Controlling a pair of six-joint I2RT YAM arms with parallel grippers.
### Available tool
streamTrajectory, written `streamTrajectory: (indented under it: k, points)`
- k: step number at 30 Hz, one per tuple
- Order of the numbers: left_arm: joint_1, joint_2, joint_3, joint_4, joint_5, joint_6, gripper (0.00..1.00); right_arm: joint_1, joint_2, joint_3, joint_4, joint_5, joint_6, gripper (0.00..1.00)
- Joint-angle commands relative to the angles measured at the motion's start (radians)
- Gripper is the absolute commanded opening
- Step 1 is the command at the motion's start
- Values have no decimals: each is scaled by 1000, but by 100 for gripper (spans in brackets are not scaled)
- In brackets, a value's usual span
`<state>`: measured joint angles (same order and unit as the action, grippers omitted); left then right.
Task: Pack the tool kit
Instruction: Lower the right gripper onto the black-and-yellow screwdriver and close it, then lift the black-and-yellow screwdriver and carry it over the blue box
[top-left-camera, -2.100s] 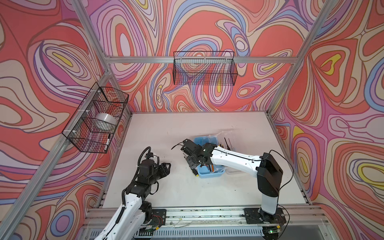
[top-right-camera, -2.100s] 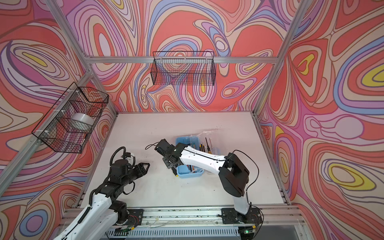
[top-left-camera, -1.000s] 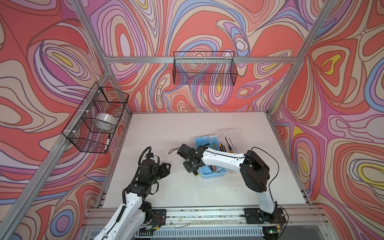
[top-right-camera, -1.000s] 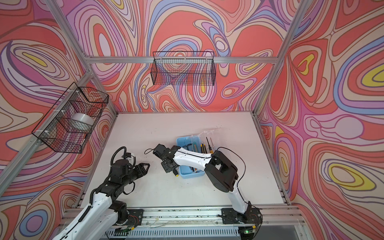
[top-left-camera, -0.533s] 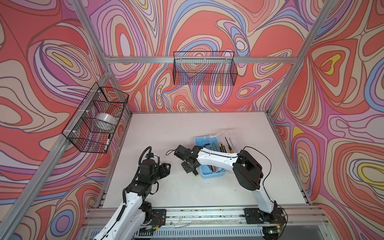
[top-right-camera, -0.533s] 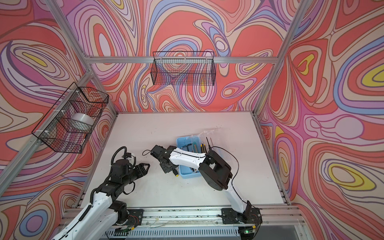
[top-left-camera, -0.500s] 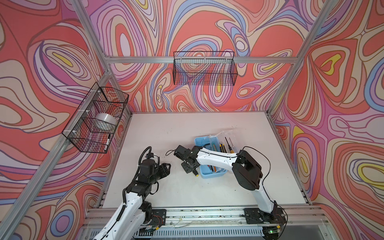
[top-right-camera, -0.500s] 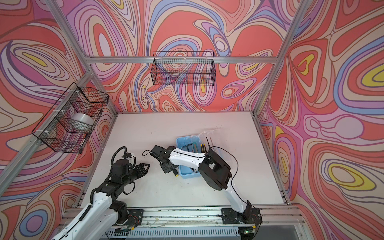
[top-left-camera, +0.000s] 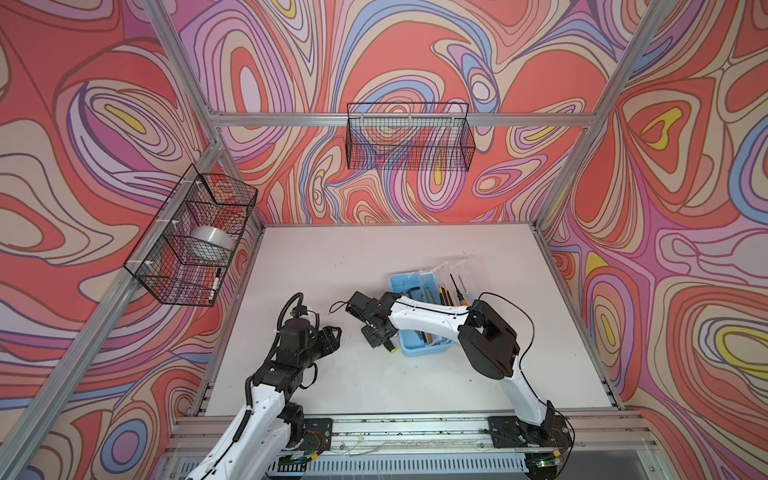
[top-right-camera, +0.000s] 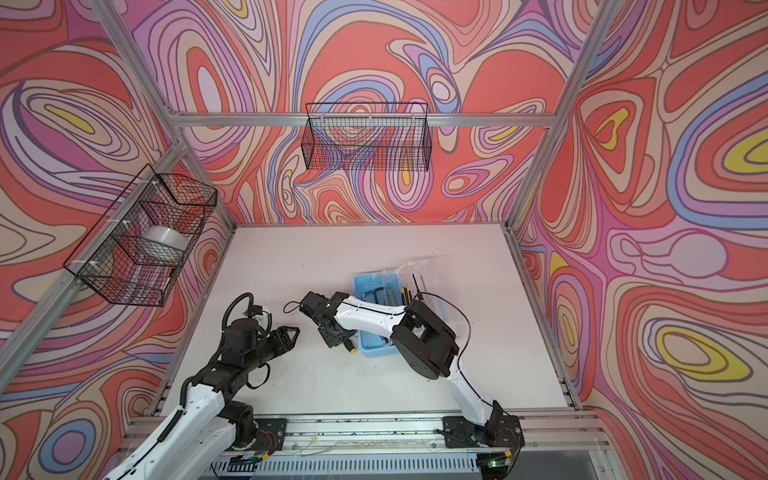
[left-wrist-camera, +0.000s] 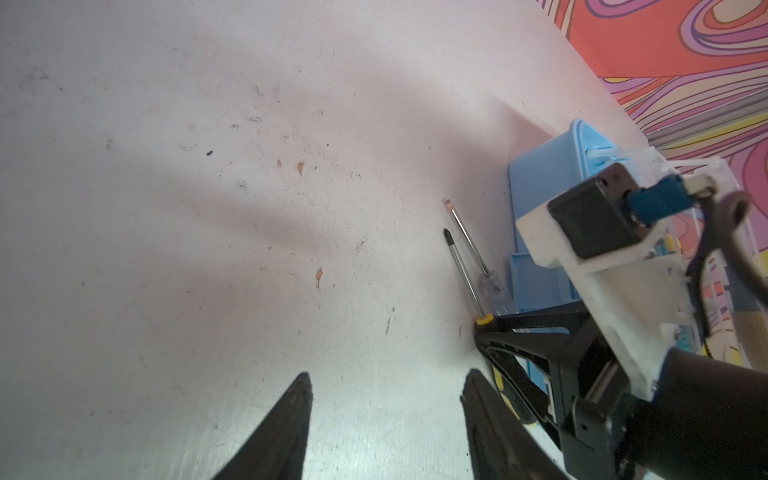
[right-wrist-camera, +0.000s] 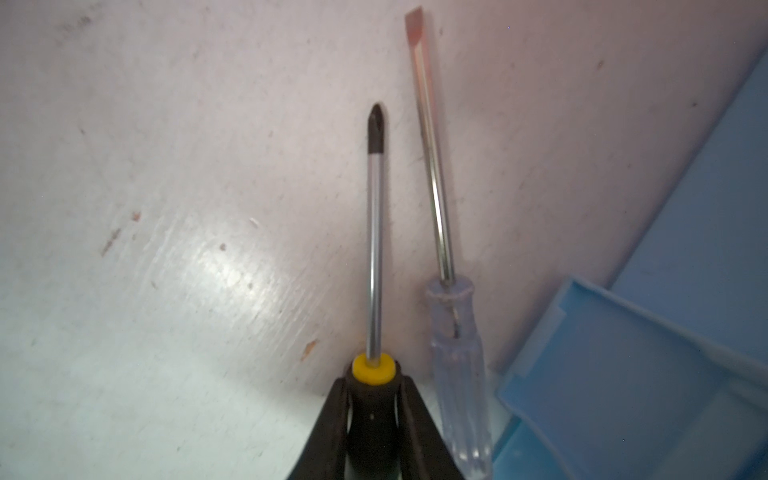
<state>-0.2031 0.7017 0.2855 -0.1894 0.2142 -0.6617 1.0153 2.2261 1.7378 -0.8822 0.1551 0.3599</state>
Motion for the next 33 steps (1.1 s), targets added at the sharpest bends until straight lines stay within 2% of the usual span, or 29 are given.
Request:
streamTrajectory:
  k: [1,7,11,16,18,23,29,33]
  points:
    - [-1,-1,-8,13,-14,8,59,8,47,20,20,-45,-1,23]
    - [0,-4,-7,11,-19,7,59,6,55,13,36,-49,-3,24]
    - [-1,4,-5,12,-21,8,59,7,53,14,41,-48,-3,19]
    - [0,7,-3,13,-22,6,59,5,40,21,44,-46,-4,7]
    - [0,7,-3,13,-22,7,59,5,25,17,49,-43,-1,6]
    - [-1,15,0,15,-23,7,59,6,-50,3,75,-41,4,0]
    - [-1,16,3,12,-26,5,59,1,-171,-35,118,-29,16,0]
    - [0,7,4,4,-28,6,59,-17,-256,-53,94,24,9,0]
